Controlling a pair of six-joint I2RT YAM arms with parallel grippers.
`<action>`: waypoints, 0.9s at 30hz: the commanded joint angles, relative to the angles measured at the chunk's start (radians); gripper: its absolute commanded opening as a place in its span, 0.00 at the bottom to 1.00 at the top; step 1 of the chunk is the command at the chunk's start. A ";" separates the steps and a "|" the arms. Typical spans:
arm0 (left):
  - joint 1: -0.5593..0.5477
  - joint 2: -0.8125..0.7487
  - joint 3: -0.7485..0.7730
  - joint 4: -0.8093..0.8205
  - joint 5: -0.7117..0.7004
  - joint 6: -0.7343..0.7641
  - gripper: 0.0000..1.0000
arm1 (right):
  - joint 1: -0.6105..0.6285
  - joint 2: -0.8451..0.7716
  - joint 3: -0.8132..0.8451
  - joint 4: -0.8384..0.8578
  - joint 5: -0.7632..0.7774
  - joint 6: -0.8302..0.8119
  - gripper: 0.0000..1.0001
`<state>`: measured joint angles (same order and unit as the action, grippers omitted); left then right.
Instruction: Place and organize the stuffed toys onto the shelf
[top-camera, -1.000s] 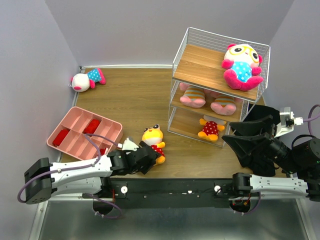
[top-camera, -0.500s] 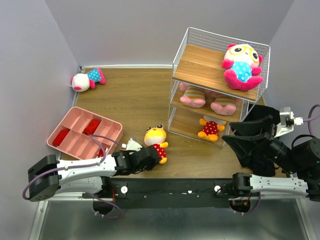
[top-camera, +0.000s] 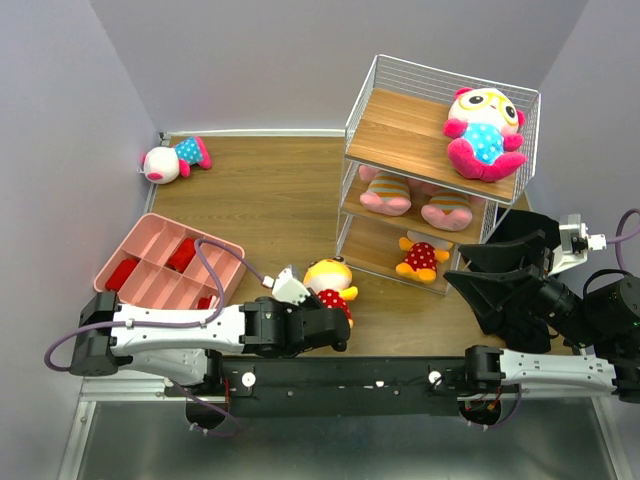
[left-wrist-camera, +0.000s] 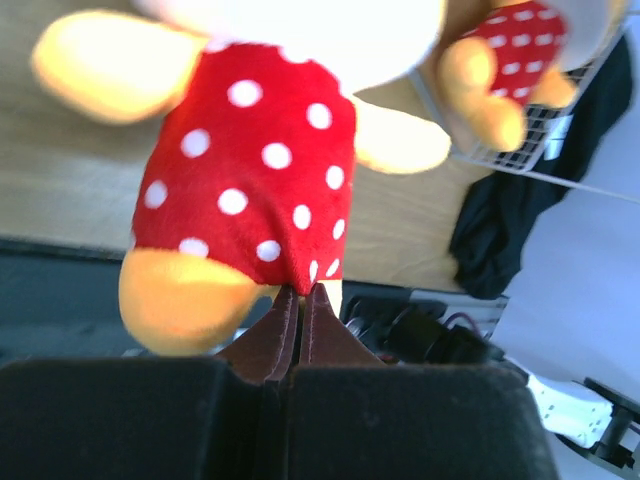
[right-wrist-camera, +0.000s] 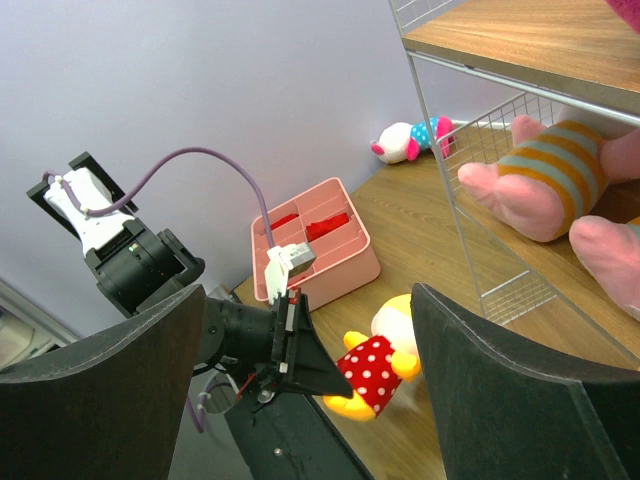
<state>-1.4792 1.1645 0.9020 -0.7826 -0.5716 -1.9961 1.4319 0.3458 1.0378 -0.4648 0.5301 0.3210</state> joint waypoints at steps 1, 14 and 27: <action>-0.001 0.044 0.031 0.121 -0.194 0.132 0.00 | 0.002 0.002 0.010 -0.006 -0.019 0.009 0.90; 0.131 0.061 -0.092 0.606 -0.068 0.594 0.00 | 0.002 0.002 0.019 -0.005 -0.012 -0.008 0.90; 0.142 0.201 -0.097 0.749 0.030 0.661 0.00 | 0.002 0.004 0.018 -0.002 -0.012 -0.010 0.90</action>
<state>-1.3426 1.3468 0.8104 -0.1005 -0.5385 -1.3743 1.4319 0.3462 1.0389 -0.4644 0.5270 0.3206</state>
